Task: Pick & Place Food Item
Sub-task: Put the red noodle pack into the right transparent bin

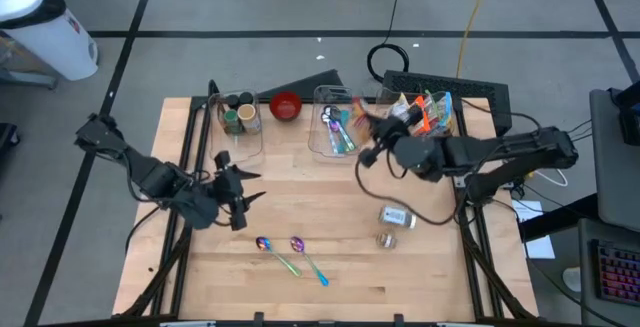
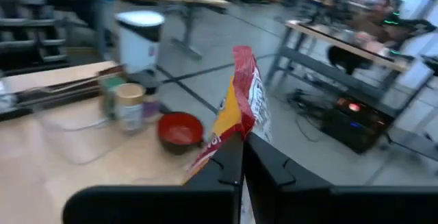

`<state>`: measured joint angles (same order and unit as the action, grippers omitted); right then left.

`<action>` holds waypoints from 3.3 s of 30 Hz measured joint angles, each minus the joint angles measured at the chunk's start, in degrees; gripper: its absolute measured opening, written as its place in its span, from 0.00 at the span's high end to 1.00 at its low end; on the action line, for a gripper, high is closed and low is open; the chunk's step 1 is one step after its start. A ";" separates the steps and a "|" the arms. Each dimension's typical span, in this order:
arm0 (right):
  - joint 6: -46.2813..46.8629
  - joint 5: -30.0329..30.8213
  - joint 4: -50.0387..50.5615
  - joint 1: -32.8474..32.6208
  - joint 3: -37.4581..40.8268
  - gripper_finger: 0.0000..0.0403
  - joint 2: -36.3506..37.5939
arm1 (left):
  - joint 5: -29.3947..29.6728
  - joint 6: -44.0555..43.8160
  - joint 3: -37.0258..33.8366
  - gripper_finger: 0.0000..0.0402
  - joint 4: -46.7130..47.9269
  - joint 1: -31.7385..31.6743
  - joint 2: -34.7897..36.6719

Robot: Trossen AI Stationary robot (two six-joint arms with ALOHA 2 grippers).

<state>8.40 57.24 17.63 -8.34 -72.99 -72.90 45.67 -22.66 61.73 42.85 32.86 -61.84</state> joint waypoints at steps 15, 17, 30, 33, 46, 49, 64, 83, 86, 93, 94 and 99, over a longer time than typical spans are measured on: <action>12.07 1.15 22.39 16.42 0.15 1.00 2.66 | 1.98 8.76 -17.69 0.48 -31.11 3.57 -0.35; 12.36 1.15 22.15 17.77 1.04 1.00 2.81 | 0.41 10.92 -18.63 0.48 -35.02 2.96 -0.35; 11.64 -3.56 8.53 26.80 17.75 1.00 7.75 | -6.68 12.03 -18.66 0.48 -37.17 1.23 -0.33; 10.14 -7.15 2.27 29.17 21.24 1.00 9.17 | -6.66 12.09 -18.66 0.48 -37.33 1.19 -0.33; 10.06 -18.75 -10.26 34.26 26.95 1.00 6.29 | -6.66 13.76 -18.66 0.48 -39.52 1.21 -0.33; 11.01 -20.27 -10.89 34.65 26.97 1.00 4.70 | -6.66 13.80 -18.66 0.48 -39.52 1.19 -0.33; 14.98 -25.86 -14.64 37.80 26.97 1.00 -4.62 | -6.68 13.54 -18.66 0.48 -38.25 1.19 -0.33; 17.88 -25.93 -6.06 39.41 26.88 1.00 -5.36 | -6.66 13.32 -18.66 0.48 -38.29 1.08 -0.33; 17.54 -26.21 -6.10 39.41 26.88 0.98 -5.36 | -6.66 13.32 -18.66 0.48 -38.29 1.03 -0.33; 15.74 -26.07 -6.22 39.39 26.95 0.85 -4.79 | -6.66 13.36 -18.66 0.48 -38.29 1.03 -0.33; 15.35 -26.04 -6.26 39.39 26.97 0.82 -4.35 | -6.66 13.38 -18.66 0.48 -38.29 1.03 -0.33; 14.44 -26.00 -6.52 39.39 26.99 0.70 -0.52 | -6.64 13.43 -18.66 0.48 -38.32 0.90 -0.33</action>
<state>22.84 31.24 11.12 31.05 -46.00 -73.42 39.03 -9.23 43.07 4.54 33.76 -62.17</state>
